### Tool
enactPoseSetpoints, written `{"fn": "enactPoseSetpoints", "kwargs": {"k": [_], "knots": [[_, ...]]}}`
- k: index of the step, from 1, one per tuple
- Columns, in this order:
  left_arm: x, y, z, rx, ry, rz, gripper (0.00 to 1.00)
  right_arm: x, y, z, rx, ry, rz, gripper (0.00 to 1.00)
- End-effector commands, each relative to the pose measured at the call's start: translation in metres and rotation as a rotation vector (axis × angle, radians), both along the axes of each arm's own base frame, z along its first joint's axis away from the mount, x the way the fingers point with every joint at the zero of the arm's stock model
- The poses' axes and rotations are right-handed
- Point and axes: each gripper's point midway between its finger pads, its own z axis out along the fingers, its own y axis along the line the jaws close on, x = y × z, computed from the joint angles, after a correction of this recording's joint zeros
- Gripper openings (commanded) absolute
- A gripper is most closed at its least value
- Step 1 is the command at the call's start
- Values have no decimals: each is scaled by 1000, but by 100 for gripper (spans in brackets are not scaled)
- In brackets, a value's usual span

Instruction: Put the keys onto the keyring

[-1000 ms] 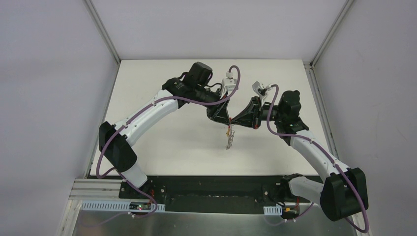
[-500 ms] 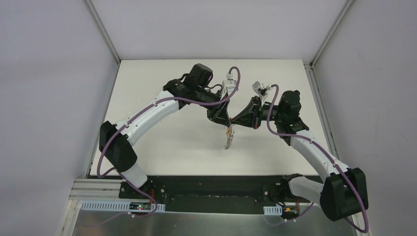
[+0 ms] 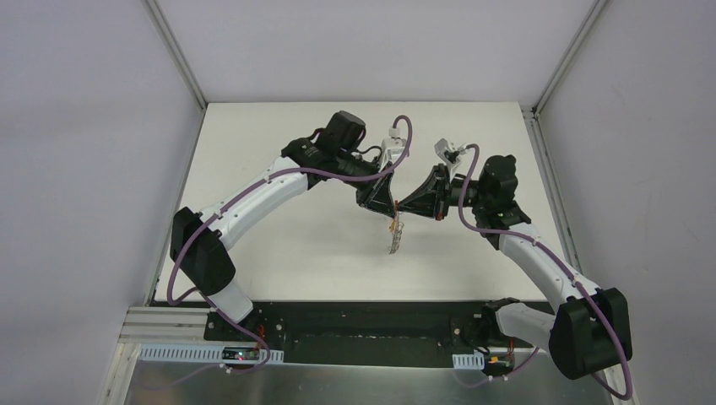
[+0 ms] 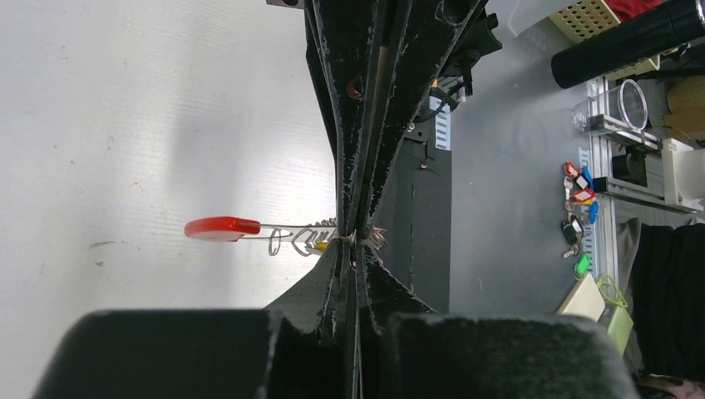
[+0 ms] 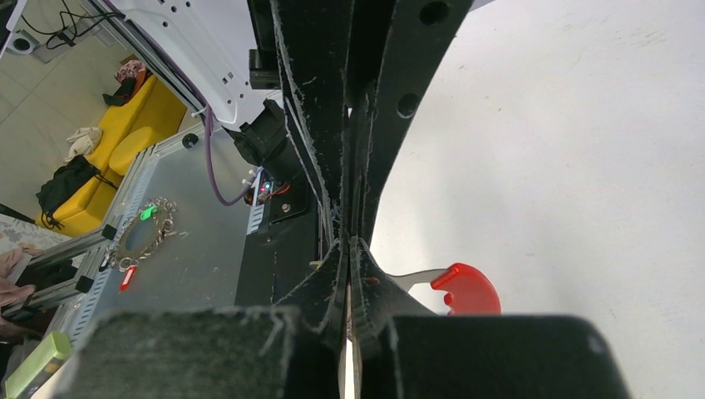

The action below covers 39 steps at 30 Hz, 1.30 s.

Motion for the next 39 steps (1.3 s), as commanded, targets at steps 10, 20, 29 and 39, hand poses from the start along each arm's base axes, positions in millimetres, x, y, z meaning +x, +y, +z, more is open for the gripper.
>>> {"fn": "enactPoseSetpoints", "kwargs": {"k": [10,20,29,39], "knots": [[-2,15,21,91,-67,-4,0,0,-5,5,-10,-140,9,7],[-9,27,15,297,-27,-17,0,-4,-6,5,-29,-162,26,31],[-19,17,15,312,87,-19,0,-5,-5,15,-7,-127,24,43],[-21,5,17,279,147,-19,0,-1,0,14,64,-44,6,42]]}}
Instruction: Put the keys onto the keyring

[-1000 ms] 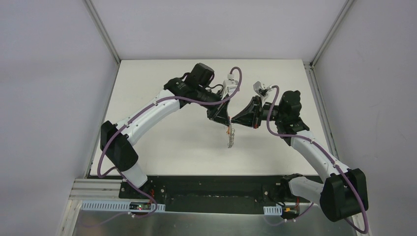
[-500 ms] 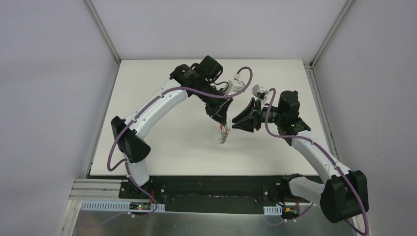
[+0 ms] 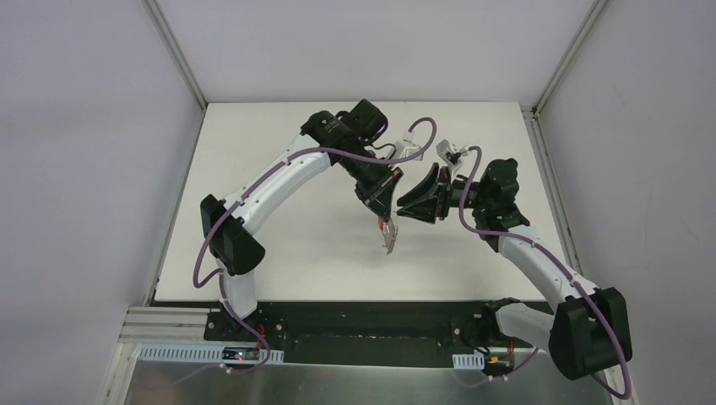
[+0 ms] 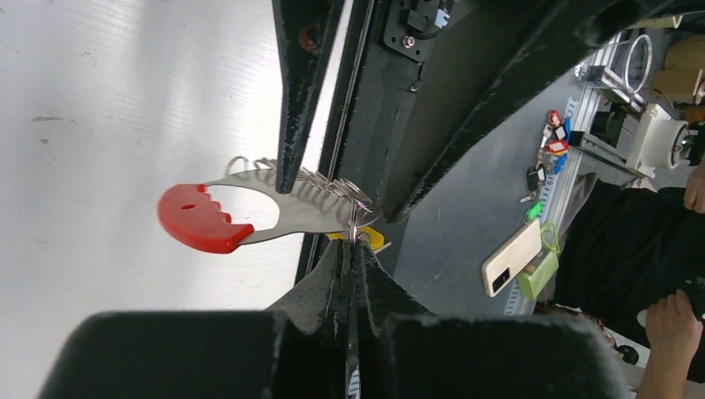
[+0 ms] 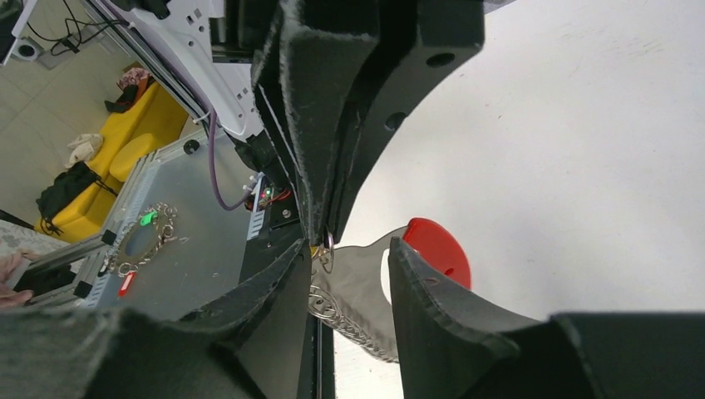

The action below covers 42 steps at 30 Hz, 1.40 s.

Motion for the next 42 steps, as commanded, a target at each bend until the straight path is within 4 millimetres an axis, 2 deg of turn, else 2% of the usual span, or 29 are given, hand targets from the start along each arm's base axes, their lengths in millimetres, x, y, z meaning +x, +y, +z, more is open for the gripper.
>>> {"fn": "enactPoseSetpoints", "kwargs": {"k": [1,9,24,26,29,33,35,37,42], "knots": [[-8,-9,18,-59,23,-16,0,0,2,11,47,-28,15,41],[-8,-9,17,-59,25,-18,0,-4,7,5,44,-3,39,37],[-4,-9,13,-48,14,-14,0,-16,14,-1,26,4,112,20],[-4,-9,12,-46,12,-14,0,-18,14,-2,23,2,123,16],[-3,-8,11,-40,2,-16,0,-18,14,1,25,-7,130,0],[0,-6,8,-55,-41,-32,0,-16,13,11,35,-30,114,0],[3,-4,14,-106,-89,-41,5,-13,10,19,43,-38,94,0],[9,-3,22,-180,-127,-28,16,-8,7,28,57,-45,66,0],[35,-7,51,-418,-237,81,32,4,1,49,138,-10,-15,0]]}}
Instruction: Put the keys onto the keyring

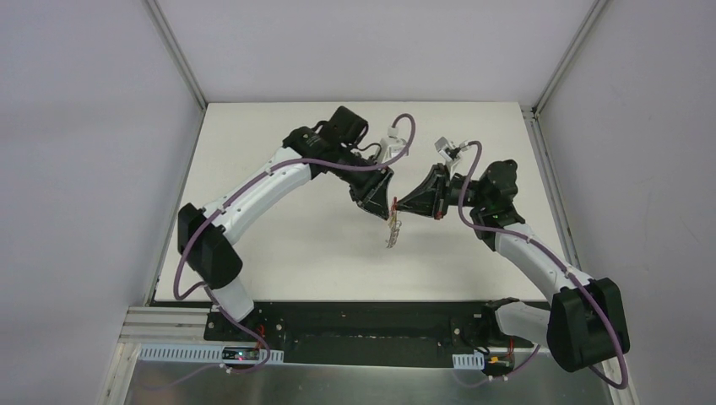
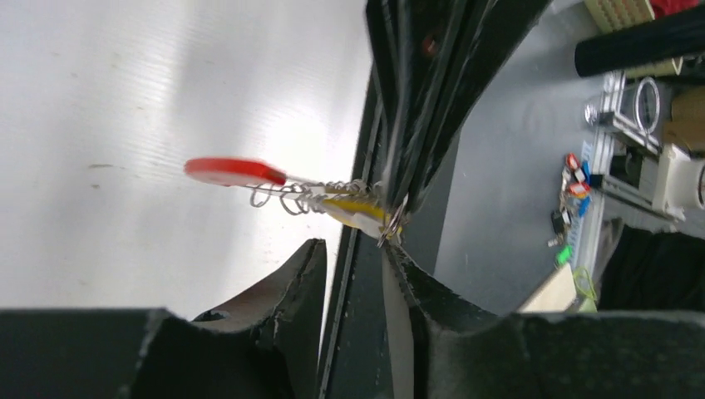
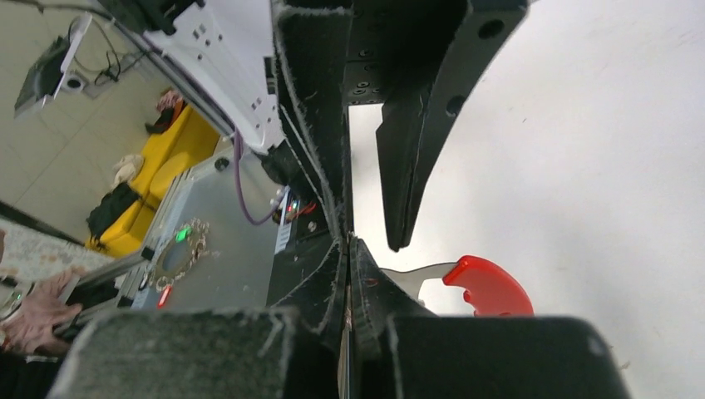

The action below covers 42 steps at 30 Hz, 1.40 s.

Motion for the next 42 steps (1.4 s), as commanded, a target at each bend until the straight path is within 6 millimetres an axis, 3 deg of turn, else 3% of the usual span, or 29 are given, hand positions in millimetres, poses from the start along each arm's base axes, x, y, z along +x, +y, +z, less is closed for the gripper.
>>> {"fn": "enactPoseSetpoints", "kwargs": {"k": [1,6,12,27,42], "knots": [[25,-10,65,-323,-199,63,36,10,-6,53,119,-95,-70,0],[28,-14,73,-402,-195,108,47,16,-7,58,166,-77,-103,0],[31,-20,74,-423,-152,110,50,17,-9,54,178,-79,-116,0],[16,-16,64,-430,-104,74,43,22,-16,54,181,-90,-146,0],[21,-24,66,-448,-53,80,30,23,-16,49,174,-83,-148,0]]}}
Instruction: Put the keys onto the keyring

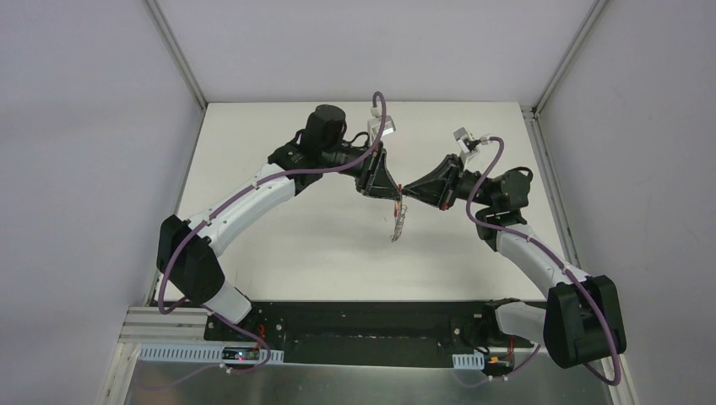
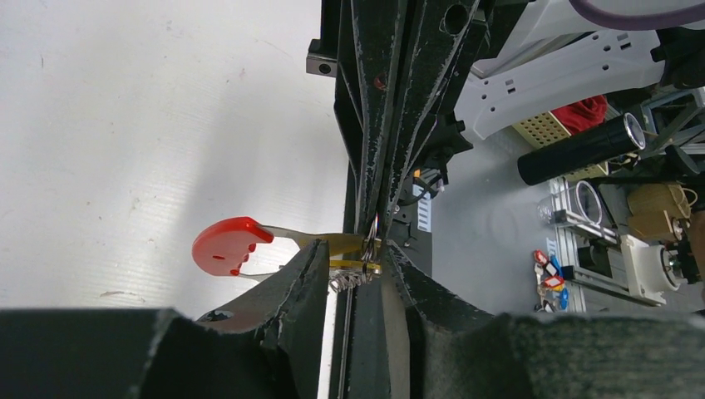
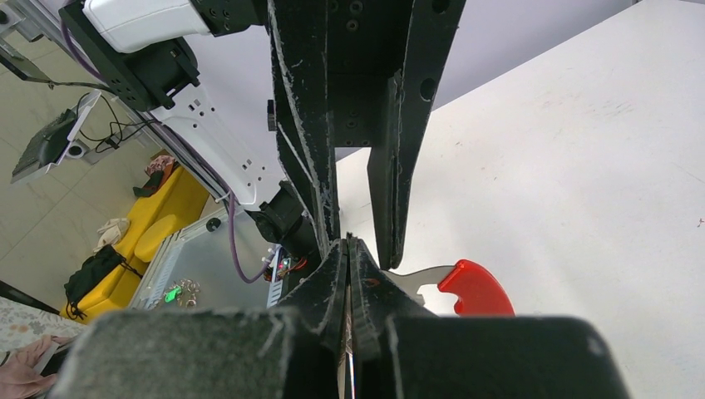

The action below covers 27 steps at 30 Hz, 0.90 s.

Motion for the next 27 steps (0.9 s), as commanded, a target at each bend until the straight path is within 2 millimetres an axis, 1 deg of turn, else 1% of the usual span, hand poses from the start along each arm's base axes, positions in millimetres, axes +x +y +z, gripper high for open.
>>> {"fn": "enactPoseSetpoints", "kwargs": {"k": [1,7,10,12,14,18,22,25,27], "knots": [[-3,-4,13,-44,-17,-34,28,-1,-2,11,25,-76,-14,0],[-5,-4,9,-40,1,-43,17,1,-3,9,25,-71,-22,0],[-5,-6,13,-52,5,-49,9,2,-2,8,22,-71,-24,0],[-4,-7,16,-57,8,-51,1,2,-3,5,16,-73,-27,0],[-2,-6,16,-41,16,-38,0,2,-3,2,1,-85,-24,0],[0,2,7,80,2,-16,0,1,-4,-5,-35,-121,-25,11],[-7,12,-7,221,-45,-38,0,-1,-5,-6,-57,-140,-10,31],[-16,19,-17,329,-69,-74,0,-4,-5,-6,-77,-160,8,48],[-24,21,-23,388,-61,-101,0,-6,-5,-6,-88,-173,25,54]]}}
